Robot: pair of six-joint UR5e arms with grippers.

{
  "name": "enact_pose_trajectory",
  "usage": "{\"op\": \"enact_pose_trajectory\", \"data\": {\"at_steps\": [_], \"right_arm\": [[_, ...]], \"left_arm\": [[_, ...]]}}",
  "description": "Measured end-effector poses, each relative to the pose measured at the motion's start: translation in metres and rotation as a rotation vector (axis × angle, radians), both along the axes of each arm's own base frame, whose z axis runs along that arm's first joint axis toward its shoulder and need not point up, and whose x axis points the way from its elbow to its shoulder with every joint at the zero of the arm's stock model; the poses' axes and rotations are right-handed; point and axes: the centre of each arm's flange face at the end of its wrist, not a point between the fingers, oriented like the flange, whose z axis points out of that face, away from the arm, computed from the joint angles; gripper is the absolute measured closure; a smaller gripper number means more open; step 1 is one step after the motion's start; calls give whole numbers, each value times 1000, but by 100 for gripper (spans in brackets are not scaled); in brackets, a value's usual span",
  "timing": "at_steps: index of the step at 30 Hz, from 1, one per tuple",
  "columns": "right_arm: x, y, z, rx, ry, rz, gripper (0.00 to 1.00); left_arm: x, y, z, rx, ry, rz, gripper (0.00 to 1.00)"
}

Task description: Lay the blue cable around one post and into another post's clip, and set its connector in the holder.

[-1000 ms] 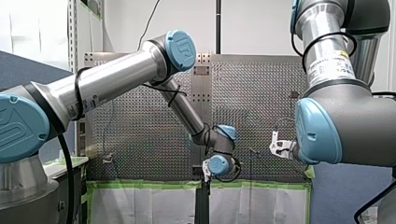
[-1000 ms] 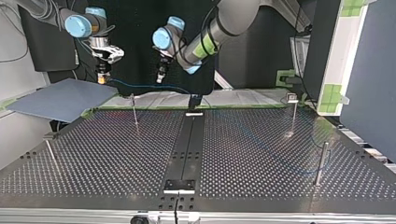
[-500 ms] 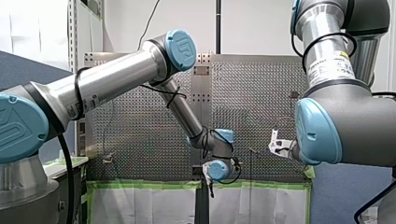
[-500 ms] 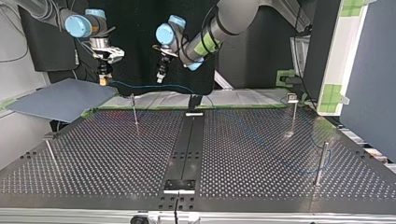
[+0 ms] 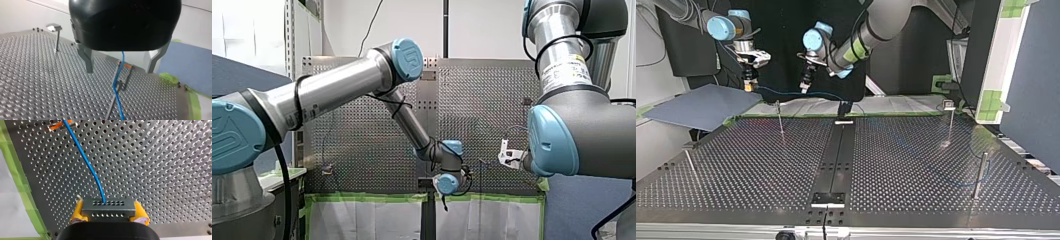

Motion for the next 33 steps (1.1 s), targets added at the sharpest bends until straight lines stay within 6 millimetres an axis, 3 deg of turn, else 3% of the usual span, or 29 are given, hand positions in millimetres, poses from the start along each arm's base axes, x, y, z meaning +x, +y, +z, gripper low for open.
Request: {"op": "enact_pose_trajectory", "data": {"at_steps": [13,22,24,26,27,28,30,33], "right_arm": [[1,0,0,0,0,2,100],[1,0,0,1,0,2,100],[1,0,0,1,1,2,100],[1,0,0,2,1,2,100],[1,0,0,2,1,2,100],[1,0,0,3,1,2,100],[1,0,0,3,1,2,100],[1,1,0,4,1,2,100]], "left_arm": [[29,3,0,0,22,31,0],[29,3,0,1,23,25,0],[28,2,0,1,23,21,20],[26,0,1,2,22,16,20],[25,0,1,3,22,14,46],[25,-1,1,5,21,11,46],[24,-2,1,12,17,7,62],[23,-2,0,25,11,4,64]]}}
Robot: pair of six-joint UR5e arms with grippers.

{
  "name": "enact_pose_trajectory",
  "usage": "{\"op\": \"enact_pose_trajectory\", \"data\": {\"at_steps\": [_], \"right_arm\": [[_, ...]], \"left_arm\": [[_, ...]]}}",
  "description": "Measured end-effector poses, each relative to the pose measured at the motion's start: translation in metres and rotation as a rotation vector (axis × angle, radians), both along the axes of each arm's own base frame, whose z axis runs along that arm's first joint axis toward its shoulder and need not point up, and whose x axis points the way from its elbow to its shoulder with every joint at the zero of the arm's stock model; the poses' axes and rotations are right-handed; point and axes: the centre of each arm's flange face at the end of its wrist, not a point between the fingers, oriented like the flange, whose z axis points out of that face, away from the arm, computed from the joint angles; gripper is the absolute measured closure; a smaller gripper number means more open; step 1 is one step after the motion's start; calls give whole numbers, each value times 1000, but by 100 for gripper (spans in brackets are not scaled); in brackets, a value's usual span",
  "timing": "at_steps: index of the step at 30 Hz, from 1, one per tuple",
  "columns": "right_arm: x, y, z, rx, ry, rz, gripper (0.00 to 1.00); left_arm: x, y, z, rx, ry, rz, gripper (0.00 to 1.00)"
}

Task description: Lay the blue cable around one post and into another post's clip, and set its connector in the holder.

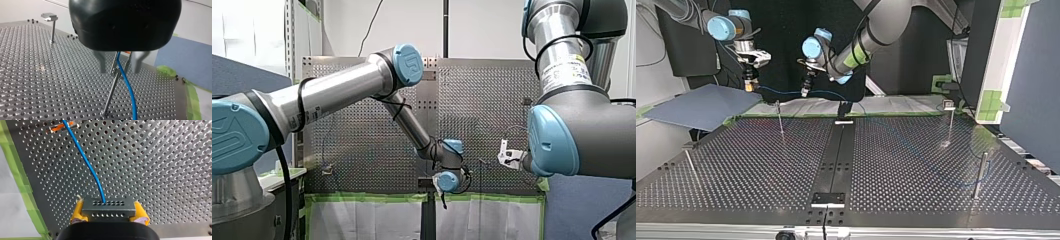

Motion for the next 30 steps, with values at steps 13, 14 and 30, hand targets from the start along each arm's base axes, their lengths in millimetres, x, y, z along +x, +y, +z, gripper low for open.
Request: {"op": "enact_pose_trajectory", "data": {"at_steps": [13,14,30], "right_arm": [[0,0,0,1,1,0,100],[0,0,0,1,1,0,100],[0,1,-1,8,1,0,100]], "left_arm": [[1,0,0,7,1,-11,64],[2,1,0,8,2,-10,64],[2,3,-1,15,10,-13,99]]}}
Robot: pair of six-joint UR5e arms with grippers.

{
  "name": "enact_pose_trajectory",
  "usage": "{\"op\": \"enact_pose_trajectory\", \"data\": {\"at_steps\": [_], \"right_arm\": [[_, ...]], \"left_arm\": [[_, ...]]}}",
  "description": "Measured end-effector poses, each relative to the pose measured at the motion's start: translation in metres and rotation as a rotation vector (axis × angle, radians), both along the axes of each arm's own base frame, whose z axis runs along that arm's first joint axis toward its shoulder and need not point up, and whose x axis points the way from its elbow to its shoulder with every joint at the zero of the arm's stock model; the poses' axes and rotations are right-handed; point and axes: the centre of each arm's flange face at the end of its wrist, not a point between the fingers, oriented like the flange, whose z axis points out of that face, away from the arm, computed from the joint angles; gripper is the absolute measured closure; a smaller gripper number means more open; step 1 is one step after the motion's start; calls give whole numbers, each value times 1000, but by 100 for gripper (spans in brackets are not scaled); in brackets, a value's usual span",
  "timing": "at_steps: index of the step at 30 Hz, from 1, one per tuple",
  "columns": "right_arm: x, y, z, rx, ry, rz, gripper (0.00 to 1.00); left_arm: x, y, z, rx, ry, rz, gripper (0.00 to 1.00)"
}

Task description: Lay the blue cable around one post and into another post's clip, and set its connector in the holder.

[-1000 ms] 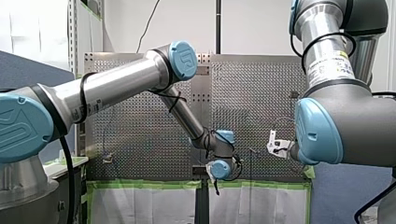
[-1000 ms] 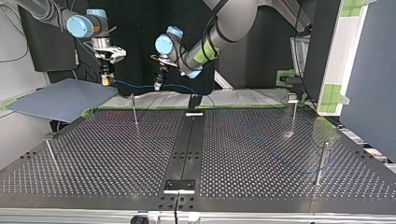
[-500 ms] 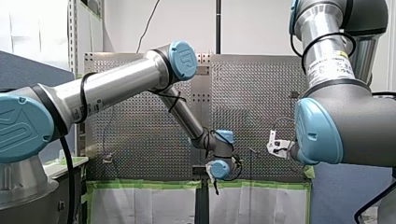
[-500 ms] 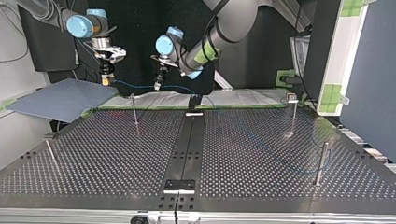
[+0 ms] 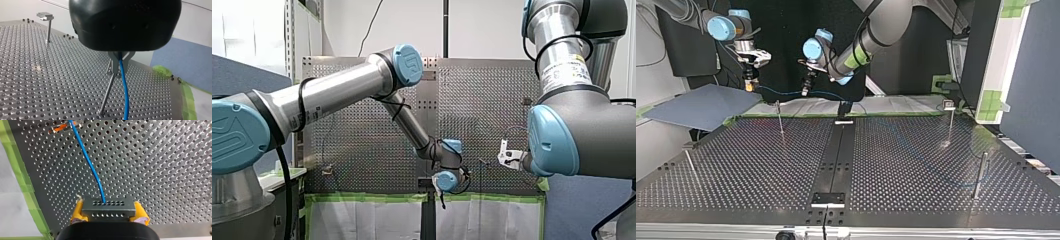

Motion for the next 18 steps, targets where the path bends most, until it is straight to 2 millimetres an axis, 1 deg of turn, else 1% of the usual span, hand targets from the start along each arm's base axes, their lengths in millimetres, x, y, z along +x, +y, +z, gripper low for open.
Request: {"op": "enact_pose_trajectory", "data": {"at_steps": [12,18], "right_arm": [[-6,-2,-1,3,-1,-32,100],[-8,-3,-2,4,-1,-42,100]], "left_arm": [[-2,-2,0,16,-7,-10,99],[-5,-6,1,30,-19,-20,99]]}}
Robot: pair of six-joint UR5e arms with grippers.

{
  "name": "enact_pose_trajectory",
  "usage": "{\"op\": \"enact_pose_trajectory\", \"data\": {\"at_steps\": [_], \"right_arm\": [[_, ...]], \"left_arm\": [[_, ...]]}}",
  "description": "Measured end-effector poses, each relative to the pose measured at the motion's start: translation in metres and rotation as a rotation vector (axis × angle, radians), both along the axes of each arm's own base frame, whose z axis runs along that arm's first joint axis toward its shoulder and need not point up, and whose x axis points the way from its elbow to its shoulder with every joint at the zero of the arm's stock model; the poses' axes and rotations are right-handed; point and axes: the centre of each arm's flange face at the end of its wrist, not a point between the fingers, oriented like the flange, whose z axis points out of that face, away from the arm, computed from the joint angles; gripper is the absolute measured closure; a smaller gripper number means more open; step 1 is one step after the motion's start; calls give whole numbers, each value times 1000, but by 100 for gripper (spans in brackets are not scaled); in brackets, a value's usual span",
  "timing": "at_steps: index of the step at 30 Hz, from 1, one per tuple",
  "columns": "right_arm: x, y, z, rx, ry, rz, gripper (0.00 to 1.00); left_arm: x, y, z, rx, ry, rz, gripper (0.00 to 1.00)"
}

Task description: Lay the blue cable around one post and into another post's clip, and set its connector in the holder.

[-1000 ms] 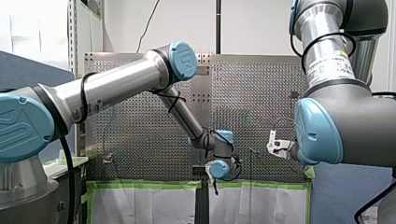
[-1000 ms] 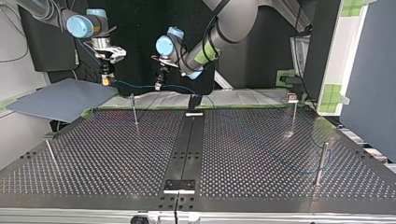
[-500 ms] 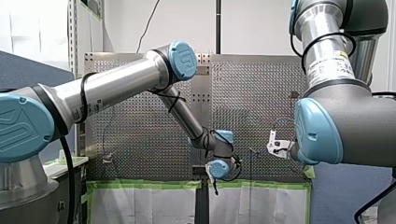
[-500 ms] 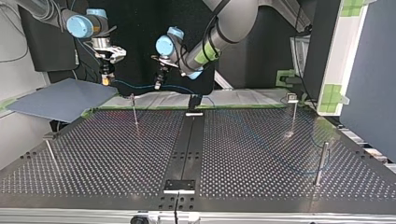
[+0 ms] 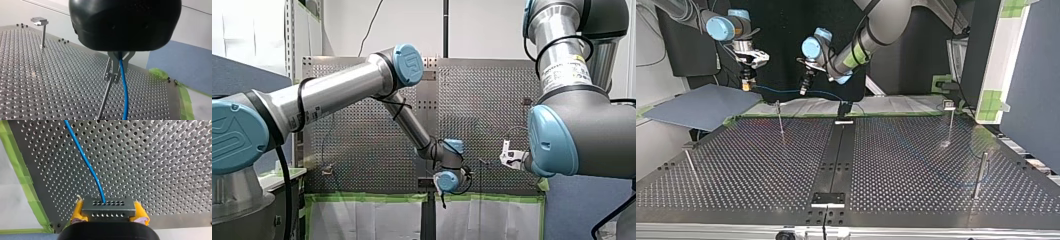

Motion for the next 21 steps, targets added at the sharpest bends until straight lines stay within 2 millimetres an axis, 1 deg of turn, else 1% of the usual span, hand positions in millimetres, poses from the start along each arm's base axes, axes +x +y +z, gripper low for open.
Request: {"op": "enact_pose_trajectory", "data": {"at_steps": [3,8,12,21], "right_arm": [[1,-1,-5,7,3,1,100],[2,-1,-12,21,11,3,100],[1,-2,-13,22,10,0,100],[-2,-12,-10,17,-2,-6,100]], "left_arm": [[-1,-4,2,-3,-6,-6,99],[-7,-19,10,-15,-17,-33,99],[-11,-28,15,-17,-19,-46,99],[-15,-39,13,5,-4,-53,99]]}}
